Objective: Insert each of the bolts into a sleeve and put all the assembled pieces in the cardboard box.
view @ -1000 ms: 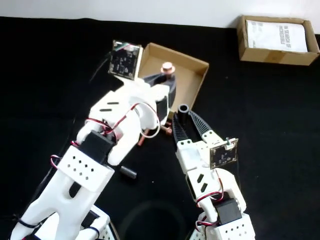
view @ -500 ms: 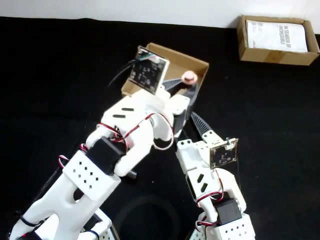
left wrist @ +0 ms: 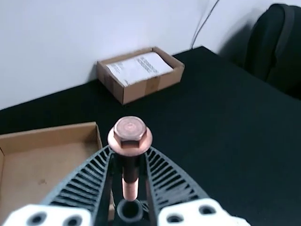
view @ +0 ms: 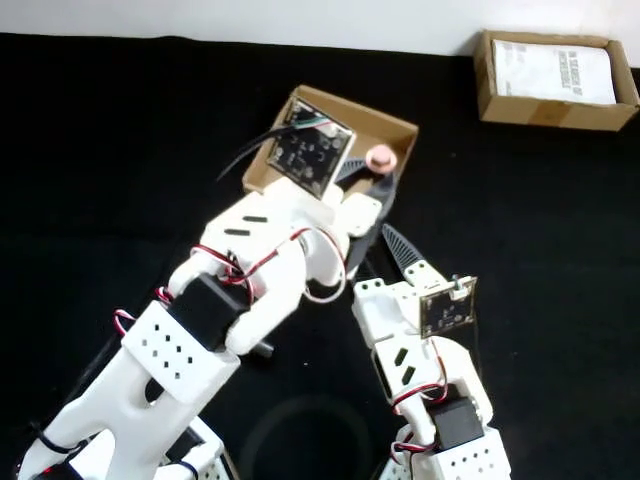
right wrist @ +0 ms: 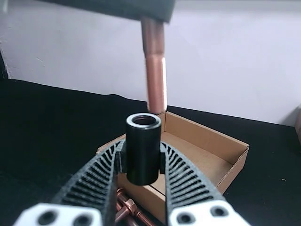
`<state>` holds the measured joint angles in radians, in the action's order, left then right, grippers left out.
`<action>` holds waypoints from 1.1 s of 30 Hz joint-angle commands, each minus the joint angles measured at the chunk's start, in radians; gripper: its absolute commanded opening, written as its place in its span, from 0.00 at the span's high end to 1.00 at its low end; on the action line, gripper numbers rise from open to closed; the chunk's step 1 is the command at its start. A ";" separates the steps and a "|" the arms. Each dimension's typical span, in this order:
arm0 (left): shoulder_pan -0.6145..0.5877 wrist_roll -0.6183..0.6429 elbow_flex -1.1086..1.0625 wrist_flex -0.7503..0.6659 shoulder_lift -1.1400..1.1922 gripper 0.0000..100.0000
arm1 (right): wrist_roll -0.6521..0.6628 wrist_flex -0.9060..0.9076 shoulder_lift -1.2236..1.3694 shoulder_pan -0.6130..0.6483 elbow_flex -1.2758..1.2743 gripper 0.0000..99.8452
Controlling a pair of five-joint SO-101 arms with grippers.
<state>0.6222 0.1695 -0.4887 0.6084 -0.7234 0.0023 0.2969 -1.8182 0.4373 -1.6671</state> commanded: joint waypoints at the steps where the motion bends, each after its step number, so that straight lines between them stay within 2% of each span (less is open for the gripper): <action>1: 0.010 -0.008 0.050 0.008 -0.027 0.99 | -0.003 -0.024 -0.016 0.004 -0.134 0.99; 26: 0.013 -0.063 0.056 0.064 -0.028 0.99 | -0.003 -0.025 -0.016 0.004 -0.134 0.99; 33: 0.079 -0.061 0.045 0.084 -0.084 0.99 | -0.003 -0.025 -0.016 0.004 -0.134 0.99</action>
<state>0.6621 0.1051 -0.4810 0.6774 -0.7572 0.0023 0.2954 -1.8182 0.4373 -1.6671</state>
